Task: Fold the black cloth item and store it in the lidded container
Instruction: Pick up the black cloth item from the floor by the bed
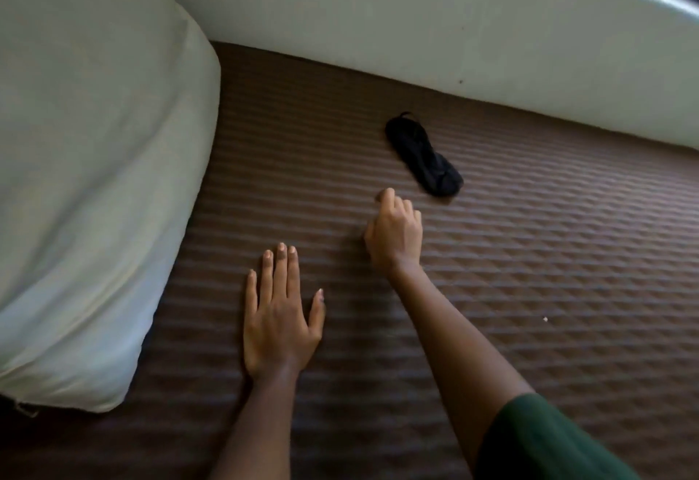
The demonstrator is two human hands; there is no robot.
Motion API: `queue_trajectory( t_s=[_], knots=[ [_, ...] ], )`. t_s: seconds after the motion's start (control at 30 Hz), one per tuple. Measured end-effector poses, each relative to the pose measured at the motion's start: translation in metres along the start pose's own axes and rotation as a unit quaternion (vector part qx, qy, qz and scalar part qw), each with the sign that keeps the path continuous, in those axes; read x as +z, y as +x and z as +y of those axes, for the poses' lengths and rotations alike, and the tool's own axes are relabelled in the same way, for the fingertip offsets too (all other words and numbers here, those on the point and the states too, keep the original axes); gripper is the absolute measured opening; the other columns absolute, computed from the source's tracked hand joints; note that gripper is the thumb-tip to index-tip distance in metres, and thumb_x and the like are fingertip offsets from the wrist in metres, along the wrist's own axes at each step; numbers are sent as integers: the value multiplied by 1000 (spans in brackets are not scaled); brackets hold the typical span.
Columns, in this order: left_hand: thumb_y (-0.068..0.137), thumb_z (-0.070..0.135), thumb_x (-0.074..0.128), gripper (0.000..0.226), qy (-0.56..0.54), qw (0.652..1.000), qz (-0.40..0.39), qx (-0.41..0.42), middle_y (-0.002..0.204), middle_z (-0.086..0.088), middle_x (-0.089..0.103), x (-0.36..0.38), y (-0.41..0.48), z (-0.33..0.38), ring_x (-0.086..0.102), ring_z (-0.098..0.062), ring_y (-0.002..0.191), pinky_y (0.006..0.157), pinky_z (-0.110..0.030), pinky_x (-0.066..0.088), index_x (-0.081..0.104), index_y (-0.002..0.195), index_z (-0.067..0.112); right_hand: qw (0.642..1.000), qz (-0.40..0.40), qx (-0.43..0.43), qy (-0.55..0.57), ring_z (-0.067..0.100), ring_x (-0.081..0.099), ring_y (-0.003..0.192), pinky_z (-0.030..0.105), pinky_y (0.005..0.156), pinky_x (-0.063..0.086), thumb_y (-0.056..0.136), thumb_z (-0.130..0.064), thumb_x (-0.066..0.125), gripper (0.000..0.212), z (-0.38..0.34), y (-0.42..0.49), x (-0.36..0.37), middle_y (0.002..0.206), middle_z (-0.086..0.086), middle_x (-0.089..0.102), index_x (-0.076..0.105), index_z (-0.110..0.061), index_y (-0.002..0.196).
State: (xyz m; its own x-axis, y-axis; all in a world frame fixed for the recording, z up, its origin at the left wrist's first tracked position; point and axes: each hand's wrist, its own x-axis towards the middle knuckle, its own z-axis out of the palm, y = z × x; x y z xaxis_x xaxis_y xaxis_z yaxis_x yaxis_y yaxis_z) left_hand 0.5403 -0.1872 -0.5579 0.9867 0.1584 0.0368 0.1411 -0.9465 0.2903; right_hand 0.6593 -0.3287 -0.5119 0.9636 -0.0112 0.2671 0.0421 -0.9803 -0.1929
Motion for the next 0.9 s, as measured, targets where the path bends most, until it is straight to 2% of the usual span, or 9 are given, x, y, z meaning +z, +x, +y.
queue_trajectory(
  t_s=[0.1, 0.2, 0.3, 0.37, 0.43, 0.53, 0.6, 0.73, 0.9],
  knots=[
    [86, 48, 30, 72, -8, 1000, -3, 1, 153, -10, 35, -1, 1, -1, 35, -24, 142, 114, -40, 19, 32, 147, 9, 996, -4, 50, -75, 33, 51, 108, 40, 90, 43, 86, -7, 47, 33, 20, 33, -5, 116, 15, 56, 50, -6, 119],
    [85, 48, 31, 73, -13, 1000, -4, 2, 152, -11, 37, 0, 1, -1, 36, -24, 140, 114, -41, 20, 34, 145, 7, 982, -50, 112, -144, 38, 42, 121, 44, 101, 38, 87, -9, 51, 46, 43, 50, -10, 136, 21, 42, 40, -5, 131],
    [85, 47, 31, 73, -12, 1000, -5, 6, 152, -11, 37, 1, 2, -2, 36, -24, 140, 114, -41, 19, 35, 145, 6, 960, -145, 150, -185, 45, 14, 141, 52, 117, 10, 92, -12, 46, 50, 57, 61, -12, 153, 28, 15, 29, -12, 140],
    [85, 47, 31, 73, -13, 1000, -8, 9, 152, -11, 37, 2, 1, -2, 35, -24, 140, 115, -38, 16, 35, 145, 6, 945, -212, 169, -182, 45, 0, 144, 56, 117, -2, 96, -13, 37, 52, 62, 69, -11, 156, 27, 4, 21, -18, 146],
    [87, 48, 27, 72, -18, 1000, -11, 9, 152, -11, 36, 1, 1, -3, 30, -22, 141, 117, -36, 10, 33, 145, 6, 936, -252, 183, -167, 45, -3, 144, 60, 115, -6, 96, -12, 34, 56, 66, 78, -11, 157, 26, 1, 16, -21, 148],
    [93, 52, 8, 74, -20, 999, -24, 8, 152, -11, 35, 0, 3, -2, 26, -21, 141, 117, -35, 7, 33, 145, 5, 933, -264, 207, -127, 42, 13, 143, 62, 115, 2, 93, -12, 42, 58, 76, 89, -10, 153, 24, 20, 20, -16, 147],
    [92, 53, 4, 77, -20, 999, -26, 9, 152, -11, 35, 1, 4, -3, 25, -21, 142, 117, -36, 7, 33, 146, 6, 944, -240, 200, -111, 37, 30, 136, 56, 115, 18, 92, -15, 49, 54, 81, 89, -10, 144, 20, 36, 29, -8, 142],
    [92, 53, 4, 77, -26, 999, -26, 9, 153, -10, 34, 2, 3, -4, 25, -21, 142, 119, -34, 4, 32, 146, 6, 969, -170, 132, -118, 37, 48, 119, 47, 100, 41, 91, -12, 53, 38, 86, 87, -11, 129, 20, 51, 46, 0, 127],
    [92, 53, 4, 77, -30, 999, -21, 12, 153, -11, 34, 4, 4, -4, 25, -21, 141, 119, -33, 1, 32, 145, 5, 973, -151, 24, -173, 36, 59, 106, 41, 87, 49, 91, -2, 50, 24, 78, 85, -14, 116, 20, 61, 55, 2, 115]
  ],
)
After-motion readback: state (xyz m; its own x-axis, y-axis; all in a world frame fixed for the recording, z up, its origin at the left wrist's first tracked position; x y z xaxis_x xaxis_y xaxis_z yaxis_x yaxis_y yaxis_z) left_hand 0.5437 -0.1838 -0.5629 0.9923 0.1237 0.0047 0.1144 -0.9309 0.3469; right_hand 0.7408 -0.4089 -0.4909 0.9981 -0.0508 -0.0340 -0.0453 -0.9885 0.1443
